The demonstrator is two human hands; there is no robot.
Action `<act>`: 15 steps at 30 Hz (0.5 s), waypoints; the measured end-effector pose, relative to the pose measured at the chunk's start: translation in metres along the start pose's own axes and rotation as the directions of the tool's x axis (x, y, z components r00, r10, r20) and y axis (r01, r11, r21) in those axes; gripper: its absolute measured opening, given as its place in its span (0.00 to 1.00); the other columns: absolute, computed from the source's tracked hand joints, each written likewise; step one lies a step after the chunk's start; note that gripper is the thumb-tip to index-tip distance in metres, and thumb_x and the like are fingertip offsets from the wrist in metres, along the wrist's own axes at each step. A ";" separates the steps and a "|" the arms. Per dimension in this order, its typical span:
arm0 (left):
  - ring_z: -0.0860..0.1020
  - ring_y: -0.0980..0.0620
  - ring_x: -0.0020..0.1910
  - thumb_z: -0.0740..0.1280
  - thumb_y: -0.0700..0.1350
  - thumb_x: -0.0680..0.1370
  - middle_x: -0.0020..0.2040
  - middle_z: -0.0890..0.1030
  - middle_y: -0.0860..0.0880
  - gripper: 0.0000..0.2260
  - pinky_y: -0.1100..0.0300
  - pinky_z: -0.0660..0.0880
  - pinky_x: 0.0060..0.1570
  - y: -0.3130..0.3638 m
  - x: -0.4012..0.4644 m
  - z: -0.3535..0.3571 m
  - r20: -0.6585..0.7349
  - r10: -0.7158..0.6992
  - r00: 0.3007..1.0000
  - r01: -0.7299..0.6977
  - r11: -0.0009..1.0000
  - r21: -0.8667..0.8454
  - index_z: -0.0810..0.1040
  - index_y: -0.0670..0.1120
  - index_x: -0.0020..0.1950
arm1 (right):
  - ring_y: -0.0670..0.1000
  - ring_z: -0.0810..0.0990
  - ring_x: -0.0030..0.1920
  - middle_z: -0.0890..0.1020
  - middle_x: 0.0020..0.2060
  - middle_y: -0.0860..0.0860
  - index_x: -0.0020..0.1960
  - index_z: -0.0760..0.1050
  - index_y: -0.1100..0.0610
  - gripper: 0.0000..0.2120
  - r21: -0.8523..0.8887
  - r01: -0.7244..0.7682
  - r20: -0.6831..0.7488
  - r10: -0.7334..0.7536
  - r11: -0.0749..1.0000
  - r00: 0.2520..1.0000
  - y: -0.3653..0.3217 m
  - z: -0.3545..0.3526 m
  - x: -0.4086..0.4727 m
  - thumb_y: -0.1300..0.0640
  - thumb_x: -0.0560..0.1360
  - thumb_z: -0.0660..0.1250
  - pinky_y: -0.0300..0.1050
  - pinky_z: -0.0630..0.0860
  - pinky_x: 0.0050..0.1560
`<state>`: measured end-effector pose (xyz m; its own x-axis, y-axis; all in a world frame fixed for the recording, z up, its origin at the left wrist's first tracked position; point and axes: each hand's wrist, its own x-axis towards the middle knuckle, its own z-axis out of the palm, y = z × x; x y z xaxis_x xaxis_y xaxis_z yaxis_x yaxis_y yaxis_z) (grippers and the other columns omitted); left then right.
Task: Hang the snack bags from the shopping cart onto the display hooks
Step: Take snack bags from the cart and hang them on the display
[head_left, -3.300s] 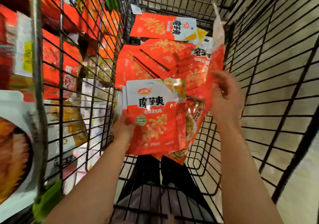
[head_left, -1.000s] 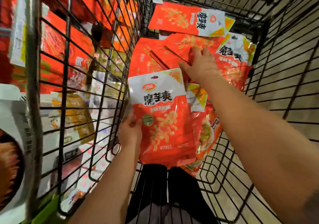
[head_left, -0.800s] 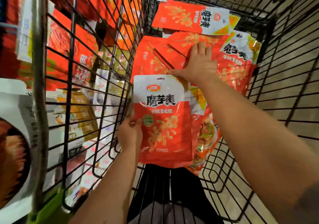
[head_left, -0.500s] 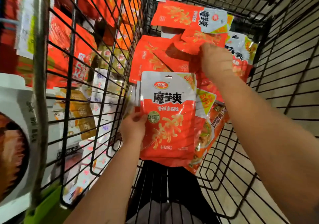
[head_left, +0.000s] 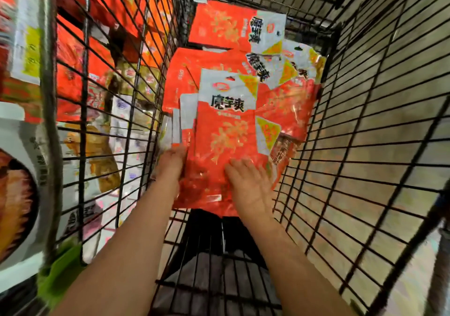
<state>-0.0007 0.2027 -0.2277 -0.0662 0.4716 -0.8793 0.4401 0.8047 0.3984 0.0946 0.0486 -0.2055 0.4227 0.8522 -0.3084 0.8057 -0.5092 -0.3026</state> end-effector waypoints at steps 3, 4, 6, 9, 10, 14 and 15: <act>0.81 0.44 0.53 0.65 0.66 0.73 0.52 0.83 0.45 0.21 0.47 0.77 0.55 0.003 -0.001 0.000 0.115 -0.027 0.993 0.029 0.999 -0.014 0.81 0.50 0.52 | 0.58 0.78 0.62 0.79 0.62 0.50 0.61 0.75 0.50 0.24 0.012 0.008 0.109 -0.010 1.000 0.994 0.001 0.010 -0.003 0.59 0.66 0.69 0.67 0.76 0.55; 0.81 0.45 0.51 0.67 0.64 0.73 0.50 0.83 0.46 0.18 0.49 0.77 0.53 0.005 -0.005 0.002 0.093 0.031 0.995 -0.035 0.998 0.044 0.81 0.49 0.48 | 0.57 0.74 0.66 0.75 0.67 0.50 0.64 0.73 0.49 0.27 0.049 -0.004 0.191 -0.006 0.999 0.982 0.004 0.003 0.001 0.56 0.66 0.73 0.68 0.71 0.61; 0.80 0.44 0.51 0.71 0.62 0.70 0.49 0.82 0.46 0.18 0.47 0.76 0.56 0.004 -0.006 0.004 0.041 0.137 0.990 -0.143 0.968 0.205 0.80 0.49 0.47 | 0.52 0.67 0.70 0.67 0.71 0.47 0.66 0.72 0.47 0.32 0.172 -0.100 0.304 0.044 0.980 0.952 0.007 -0.011 0.012 0.39 0.66 0.74 0.55 0.58 0.72; 0.80 0.41 0.52 0.72 0.68 0.59 0.49 0.84 0.46 0.27 0.39 0.74 0.58 -0.005 0.004 0.003 0.031 0.179 0.983 -0.181 0.954 0.239 0.81 0.50 0.47 | 0.52 0.69 0.68 0.70 0.67 0.50 0.66 0.71 0.50 0.34 0.467 -0.415 0.141 0.398 0.781 0.907 0.017 -0.028 0.048 0.31 0.67 0.68 0.47 0.65 0.66; 0.81 0.40 0.51 0.72 0.67 0.57 0.49 0.84 0.46 0.28 0.37 0.74 0.57 -0.010 0.009 0.003 0.031 0.151 0.988 -0.154 0.964 0.218 0.81 0.51 0.48 | 0.54 0.69 0.68 0.70 0.68 0.52 0.69 0.68 0.52 0.36 0.540 -0.533 0.220 0.502 0.652 0.837 0.022 -0.029 0.063 0.32 0.68 0.68 0.47 0.66 0.65; 0.79 0.41 0.54 0.74 0.58 0.69 0.54 0.82 0.46 0.21 0.39 0.74 0.58 0.002 -0.013 0.009 0.064 0.097 0.993 -0.108 0.970 0.216 0.79 0.48 0.56 | 0.55 0.78 0.60 0.80 0.58 0.53 0.64 0.72 0.57 0.32 0.499 -0.680 0.402 0.552 0.536 0.730 0.028 -0.013 0.092 0.37 0.69 0.71 0.43 0.72 0.55; 0.78 0.43 0.55 0.73 0.55 0.72 0.56 0.81 0.47 0.20 0.41 0.74 0.59 0.002 -0.013 0.009 0.059 0.084 0.995 -0.095 0.973 0.212 0.78 0.46 0.60 | 0.54 0.79 0.59 0.80 0.57 0.52 0.63 0.73 0.57 0.31 0.520 -0.677 0.376 0.573 0.520 0.729 0.026 -0.010 0.090 0.38 0.68 0.72 0.43 0.73 0.56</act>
<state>0.0091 0.1944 -0.2178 0.0242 0.5151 -0.8568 0.6242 0.6617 0.4154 0.1581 0.1132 -0.2317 0.6133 0.2840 -0.7370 -0.0830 -0.9048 -0.4177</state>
